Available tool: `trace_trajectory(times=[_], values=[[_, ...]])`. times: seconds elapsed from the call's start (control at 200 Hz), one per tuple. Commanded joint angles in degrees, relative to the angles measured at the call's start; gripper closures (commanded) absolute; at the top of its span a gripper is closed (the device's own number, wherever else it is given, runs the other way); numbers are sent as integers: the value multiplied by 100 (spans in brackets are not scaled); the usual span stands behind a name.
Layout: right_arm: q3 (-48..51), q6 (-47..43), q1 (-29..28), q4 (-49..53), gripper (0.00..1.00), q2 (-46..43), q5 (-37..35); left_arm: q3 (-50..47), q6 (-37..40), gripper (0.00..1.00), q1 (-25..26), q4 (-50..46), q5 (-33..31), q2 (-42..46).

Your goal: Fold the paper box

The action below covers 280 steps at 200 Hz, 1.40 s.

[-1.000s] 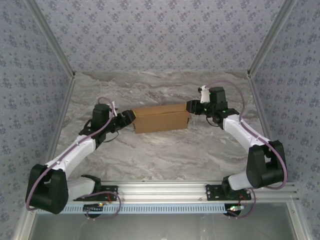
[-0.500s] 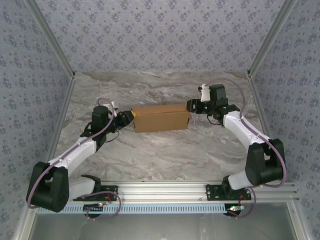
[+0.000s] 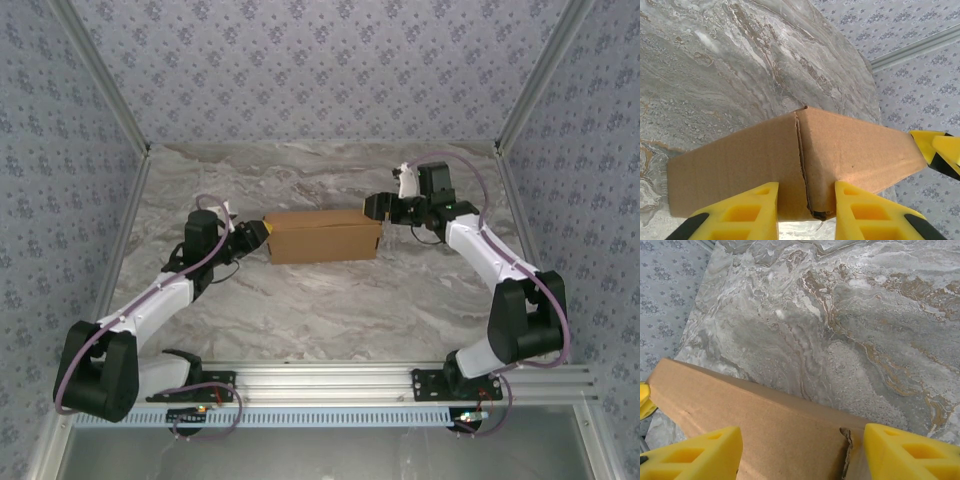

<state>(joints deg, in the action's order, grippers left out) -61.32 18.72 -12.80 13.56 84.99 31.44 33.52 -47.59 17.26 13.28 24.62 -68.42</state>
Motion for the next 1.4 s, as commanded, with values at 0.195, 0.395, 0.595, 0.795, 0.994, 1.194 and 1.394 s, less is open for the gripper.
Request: trace_trajectory(times=[0.195,0.395,0.595,0.795,0.994,1.194,1.394], values=[[680,-44,136,115,37,-134,357,-8,199,72,50,-996,-223,-223],[939,-234,289,190,51,51,171,14,260,72,41,-1096,-240,-242],[1456,-256,418,9,61,145,169,-142,242,73,41,-1038,-227,-359],[1456,-64,360,-258,63,144,239,-70,216,66,59,-934,-189,-372],[819,-139,200,26,61,95,86,598,512,47,59,-1381,-435,-125],[674,-135,159,76,60,65,39,1106,872,27,50,-1861,-658,-92],[617,-141,141,114,57,56,4,1207,948,25,45,-1795,-485,-312]])
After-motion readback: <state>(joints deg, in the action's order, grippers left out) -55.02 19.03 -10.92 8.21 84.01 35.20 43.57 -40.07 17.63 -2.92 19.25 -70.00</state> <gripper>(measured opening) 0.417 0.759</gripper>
